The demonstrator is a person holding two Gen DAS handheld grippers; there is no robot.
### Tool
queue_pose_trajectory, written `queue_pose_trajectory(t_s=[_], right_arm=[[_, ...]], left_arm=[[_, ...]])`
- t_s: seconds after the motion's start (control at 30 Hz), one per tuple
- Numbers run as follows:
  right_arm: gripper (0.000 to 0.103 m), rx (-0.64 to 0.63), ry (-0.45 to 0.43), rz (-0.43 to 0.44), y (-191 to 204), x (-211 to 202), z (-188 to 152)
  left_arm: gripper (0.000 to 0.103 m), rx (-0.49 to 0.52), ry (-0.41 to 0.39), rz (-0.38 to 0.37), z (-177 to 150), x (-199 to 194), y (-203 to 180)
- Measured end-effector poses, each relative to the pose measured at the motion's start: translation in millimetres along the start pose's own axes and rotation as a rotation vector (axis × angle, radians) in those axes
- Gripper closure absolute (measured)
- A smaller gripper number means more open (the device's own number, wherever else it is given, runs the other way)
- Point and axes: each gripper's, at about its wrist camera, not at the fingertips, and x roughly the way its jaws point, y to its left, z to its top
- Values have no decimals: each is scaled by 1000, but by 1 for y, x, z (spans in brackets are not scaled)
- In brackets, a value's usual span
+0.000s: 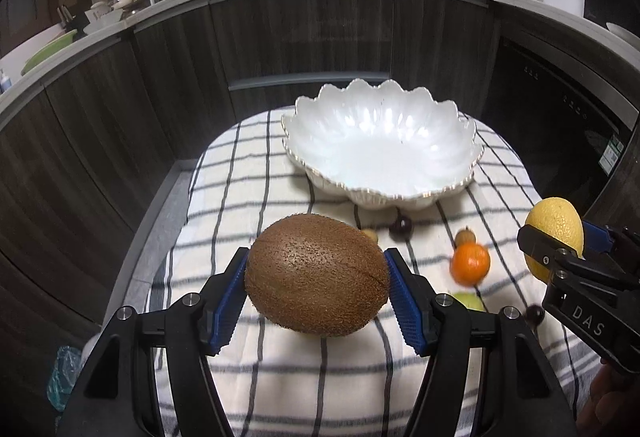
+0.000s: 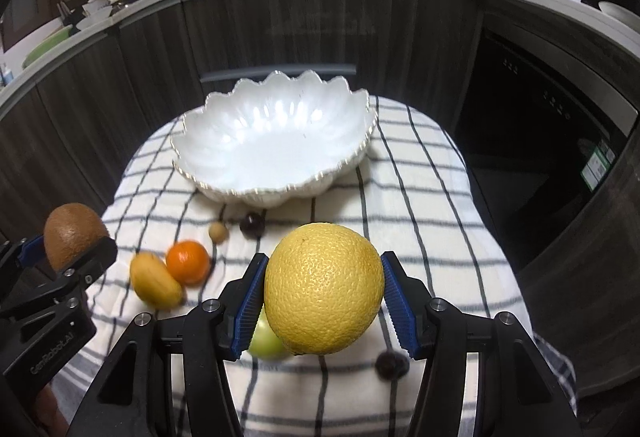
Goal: Organize fruits
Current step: 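Lift the kiwi with the left tool while the right tool carries the lemon over the white bowl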
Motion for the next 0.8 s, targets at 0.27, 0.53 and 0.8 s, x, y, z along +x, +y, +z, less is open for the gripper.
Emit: queue_pose_trajectory(t_s=[0.27,0.53,0.8], right_arm=[[46,-6,-24,34,0,14,33],[46,-58,-47,27,5,38,69],[46,-60,-15,56,8,72,96]], left_arm=[[38,15,-41,-2,35,13,0],[38,40,-43,-29,69,41,1],[38,53,-7,-95,97,85,-3]])
